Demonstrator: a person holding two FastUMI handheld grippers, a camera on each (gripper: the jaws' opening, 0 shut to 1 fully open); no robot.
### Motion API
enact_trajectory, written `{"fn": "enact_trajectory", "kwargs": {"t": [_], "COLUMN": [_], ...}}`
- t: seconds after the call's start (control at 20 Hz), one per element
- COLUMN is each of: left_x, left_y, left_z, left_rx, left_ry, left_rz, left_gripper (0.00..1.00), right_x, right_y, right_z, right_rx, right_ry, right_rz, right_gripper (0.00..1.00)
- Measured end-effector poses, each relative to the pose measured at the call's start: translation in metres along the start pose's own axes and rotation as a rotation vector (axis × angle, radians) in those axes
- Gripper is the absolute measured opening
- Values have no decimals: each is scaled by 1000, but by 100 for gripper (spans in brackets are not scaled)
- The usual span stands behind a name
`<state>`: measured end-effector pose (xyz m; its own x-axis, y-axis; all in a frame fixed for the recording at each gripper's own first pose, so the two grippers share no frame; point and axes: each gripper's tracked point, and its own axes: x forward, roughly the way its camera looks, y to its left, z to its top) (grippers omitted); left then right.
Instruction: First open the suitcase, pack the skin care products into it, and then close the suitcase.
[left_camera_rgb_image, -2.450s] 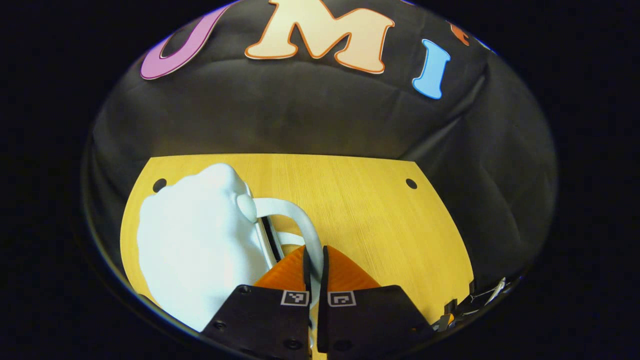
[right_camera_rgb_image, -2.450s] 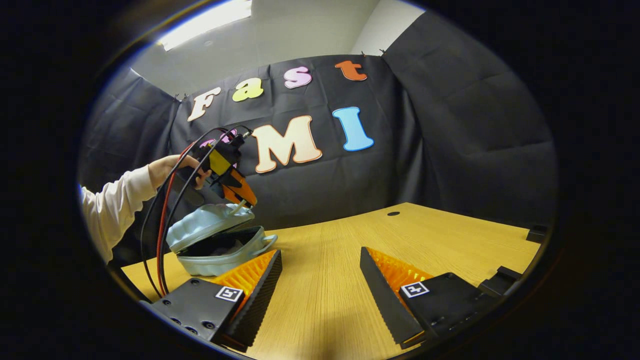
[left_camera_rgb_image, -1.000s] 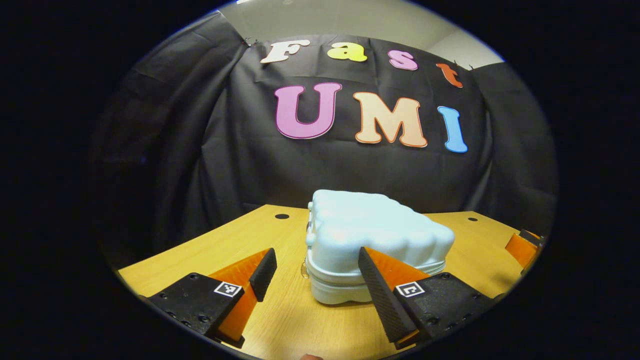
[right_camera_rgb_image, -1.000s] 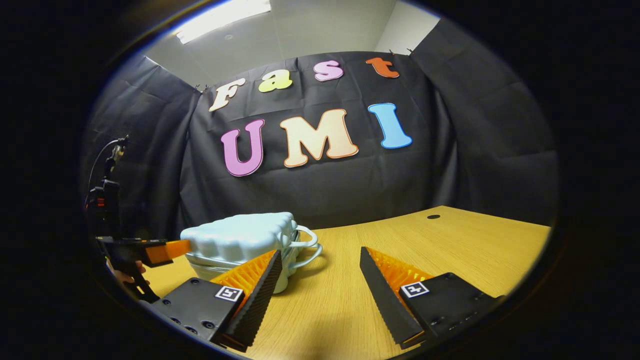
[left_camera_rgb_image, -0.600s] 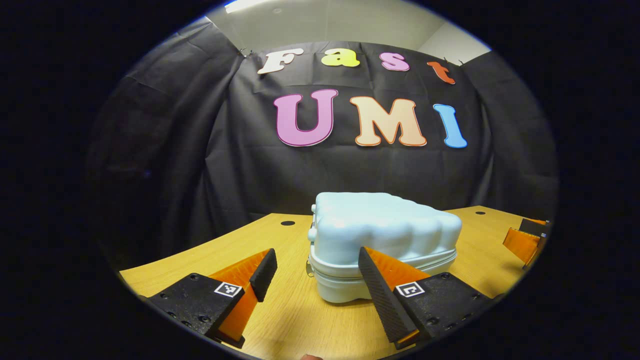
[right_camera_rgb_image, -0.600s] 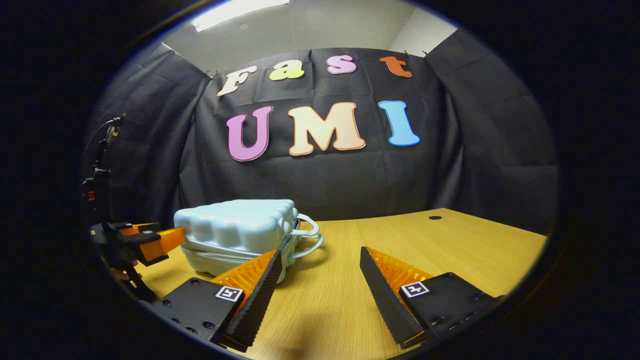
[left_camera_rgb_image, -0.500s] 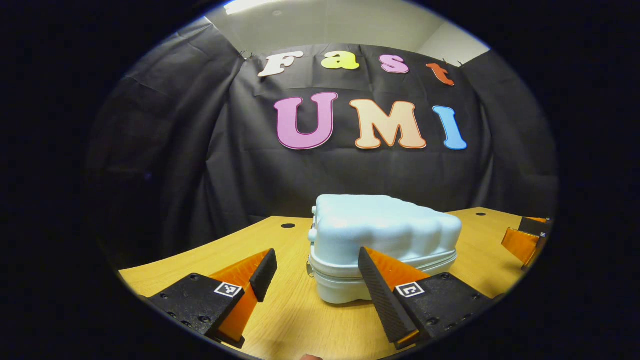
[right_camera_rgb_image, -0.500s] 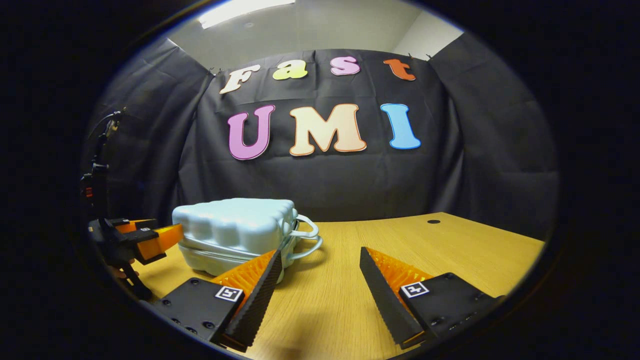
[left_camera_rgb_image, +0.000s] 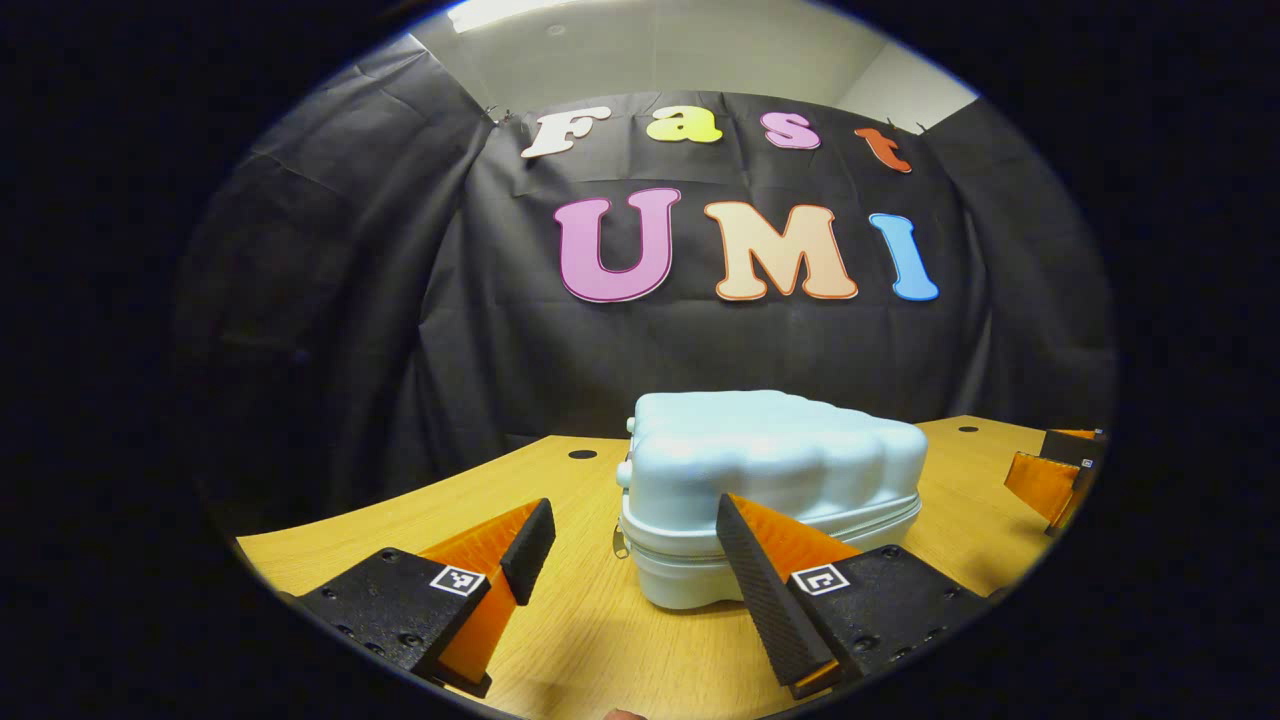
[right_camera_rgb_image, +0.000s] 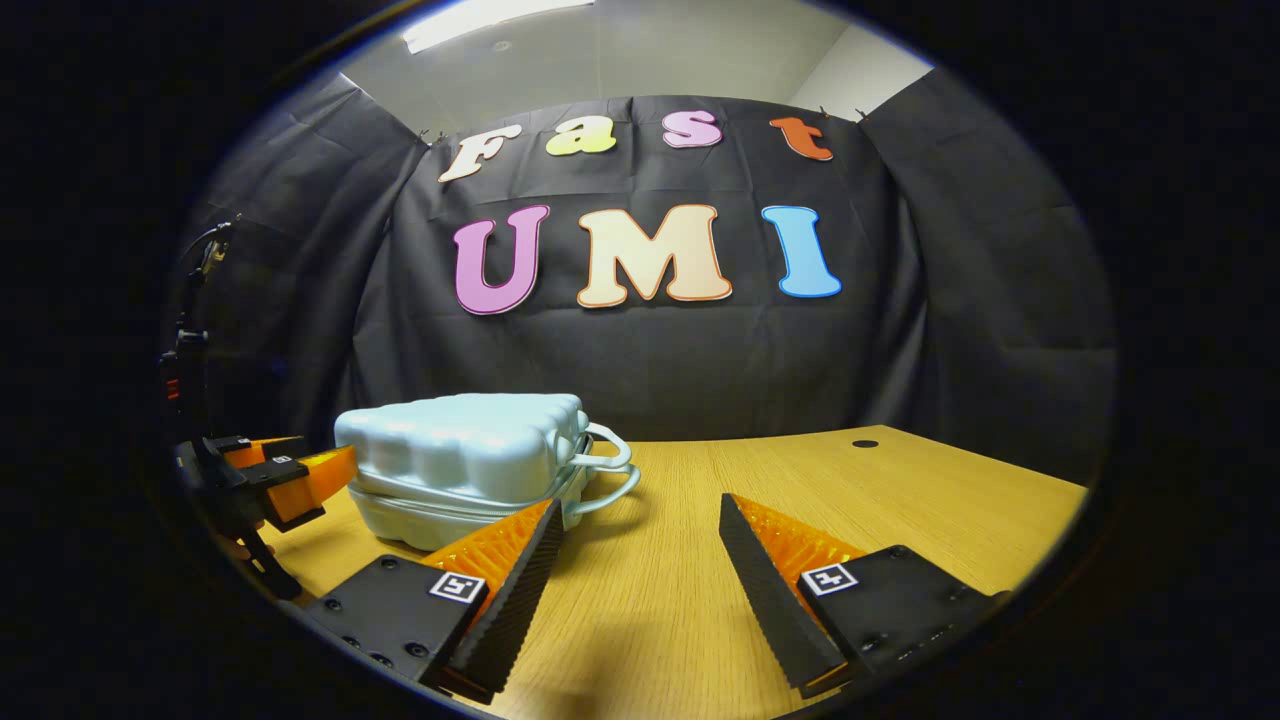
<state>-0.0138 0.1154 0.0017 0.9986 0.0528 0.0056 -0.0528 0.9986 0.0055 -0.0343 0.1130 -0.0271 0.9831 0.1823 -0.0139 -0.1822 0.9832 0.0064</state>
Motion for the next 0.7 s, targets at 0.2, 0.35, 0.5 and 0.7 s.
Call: {"fn": "enact_trajectory", "kwargs": {"t": [0.2, 0.35, 0.5, 0.7], "left_x": [-2, -1, -1, -2], "left_y": [0, 1, 1, 1], "left_z": [-1, -1, -2, -1], "left_rx": [0, -1, 0, 0], "left_ry": [6, 8, 9, 11], "left_rz": [2, 2, 2, 2], "left_gripper": [95, 95, 95, 95], "right_x": [0, 1, 0, 1], "right_y": [0, 1, 1, 2], "right_z": [0, -1, -1, -1], "right_rx": [1, 1, 1, 1], "right_ry": [1, 1, 0, 0], "right_rz": [1, 4, 5, 10], "right_gripper": [98, 99, 99, 99]}}
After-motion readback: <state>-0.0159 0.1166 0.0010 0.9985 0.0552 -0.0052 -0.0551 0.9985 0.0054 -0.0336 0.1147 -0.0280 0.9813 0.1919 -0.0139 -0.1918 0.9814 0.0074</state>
